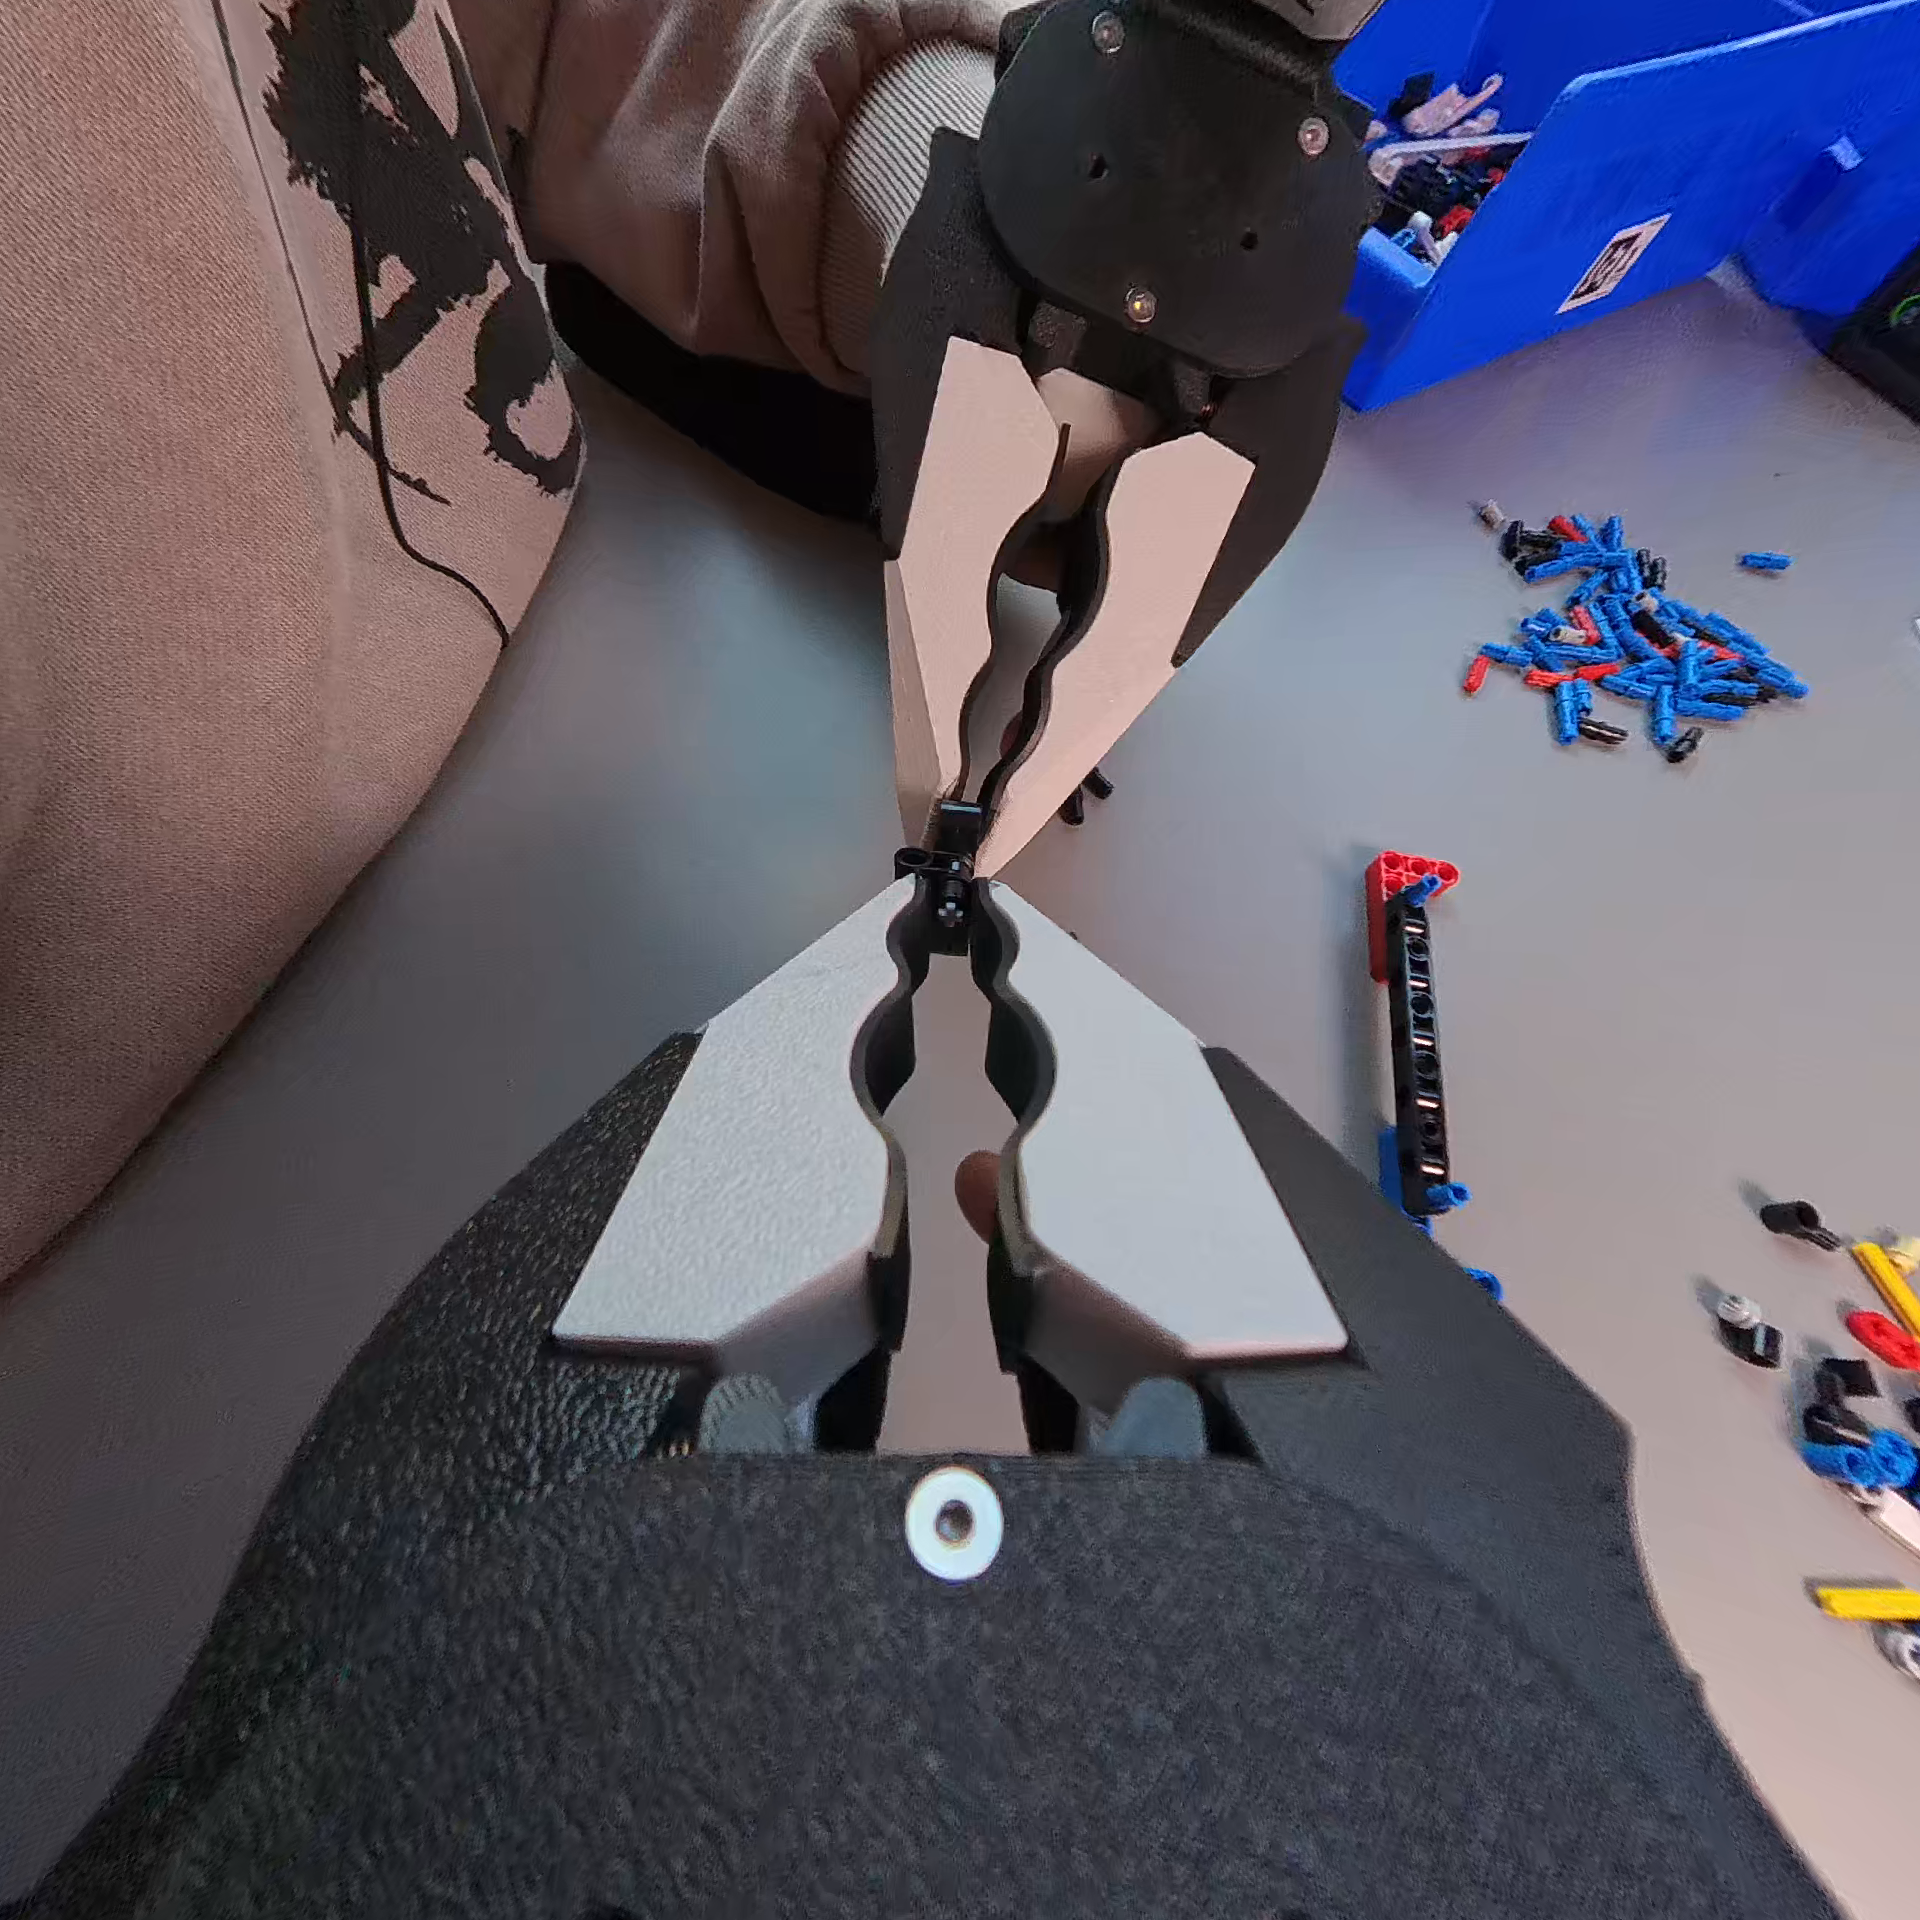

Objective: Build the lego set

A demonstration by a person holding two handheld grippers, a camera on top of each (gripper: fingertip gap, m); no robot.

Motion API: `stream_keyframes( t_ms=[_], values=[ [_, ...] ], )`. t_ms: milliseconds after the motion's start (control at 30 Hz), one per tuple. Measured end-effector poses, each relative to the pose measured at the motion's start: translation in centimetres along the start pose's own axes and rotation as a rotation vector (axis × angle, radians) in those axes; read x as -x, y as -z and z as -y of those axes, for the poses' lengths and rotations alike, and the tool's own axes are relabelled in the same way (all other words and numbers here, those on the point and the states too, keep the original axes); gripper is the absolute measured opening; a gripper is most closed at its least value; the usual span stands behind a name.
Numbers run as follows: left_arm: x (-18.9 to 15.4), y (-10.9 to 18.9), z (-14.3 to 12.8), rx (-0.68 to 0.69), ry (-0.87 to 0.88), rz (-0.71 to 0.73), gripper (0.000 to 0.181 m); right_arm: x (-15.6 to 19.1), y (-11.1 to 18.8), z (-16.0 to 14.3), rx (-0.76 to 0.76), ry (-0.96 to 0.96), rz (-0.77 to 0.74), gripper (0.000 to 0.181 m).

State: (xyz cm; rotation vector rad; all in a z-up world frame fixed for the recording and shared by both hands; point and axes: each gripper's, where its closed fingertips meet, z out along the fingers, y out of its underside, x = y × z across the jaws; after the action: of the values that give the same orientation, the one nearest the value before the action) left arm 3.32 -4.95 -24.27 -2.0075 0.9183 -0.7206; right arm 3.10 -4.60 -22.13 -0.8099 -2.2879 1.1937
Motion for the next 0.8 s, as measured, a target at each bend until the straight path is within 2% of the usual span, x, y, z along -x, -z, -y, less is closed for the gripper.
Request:
stream_keyframes(
  t_ms=[167, 400, 800],
  values=[
    [0.6, 0.3, 0.4, -0.019, -0.01, 0.038, 0.003, -0.7, 0.3, 0.0, -0.063, -0.024, -0.039, 0.005],
    [0.6, 0.2, 1.0, -0.066, 0.009, 0.025, 0.003, -0.8, 0.9, 0.1, -0.105, -0.054, -0.016, 0.005],
    [0.3, 0.1, 1.2, -0.099, 0.031, 0.0, 0.003, -0.5, 1.2, 0.0, -0.117, -0.064, 0.001, 0.005]
  ],
)
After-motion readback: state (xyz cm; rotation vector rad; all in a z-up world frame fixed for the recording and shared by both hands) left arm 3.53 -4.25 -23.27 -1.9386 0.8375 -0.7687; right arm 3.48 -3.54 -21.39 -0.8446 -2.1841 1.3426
